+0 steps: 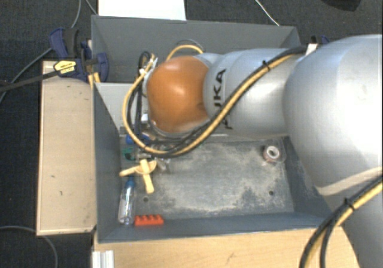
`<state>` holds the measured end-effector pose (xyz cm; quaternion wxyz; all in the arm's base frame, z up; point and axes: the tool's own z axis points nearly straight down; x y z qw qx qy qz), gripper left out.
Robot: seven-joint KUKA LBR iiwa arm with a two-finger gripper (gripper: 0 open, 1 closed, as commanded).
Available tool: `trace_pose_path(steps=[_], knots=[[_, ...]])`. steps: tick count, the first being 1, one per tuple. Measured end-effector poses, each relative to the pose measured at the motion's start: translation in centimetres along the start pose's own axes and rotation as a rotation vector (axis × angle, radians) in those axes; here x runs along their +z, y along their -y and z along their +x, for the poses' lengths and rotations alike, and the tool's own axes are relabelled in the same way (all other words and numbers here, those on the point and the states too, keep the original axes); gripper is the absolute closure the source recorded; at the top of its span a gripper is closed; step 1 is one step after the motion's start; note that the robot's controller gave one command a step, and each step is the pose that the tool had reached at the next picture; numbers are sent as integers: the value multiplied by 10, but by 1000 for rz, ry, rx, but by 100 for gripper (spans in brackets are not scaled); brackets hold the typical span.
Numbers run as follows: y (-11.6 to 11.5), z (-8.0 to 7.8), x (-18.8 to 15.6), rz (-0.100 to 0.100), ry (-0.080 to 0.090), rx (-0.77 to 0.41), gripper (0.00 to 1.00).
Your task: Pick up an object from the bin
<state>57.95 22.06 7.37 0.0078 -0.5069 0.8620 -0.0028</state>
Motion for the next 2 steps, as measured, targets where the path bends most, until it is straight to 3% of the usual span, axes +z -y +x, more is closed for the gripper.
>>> trace_pose_path(steps=[1,2], knots=[[0,0,0,0,1,4,100],[-4,-10,-111,2,4,-17,100]])
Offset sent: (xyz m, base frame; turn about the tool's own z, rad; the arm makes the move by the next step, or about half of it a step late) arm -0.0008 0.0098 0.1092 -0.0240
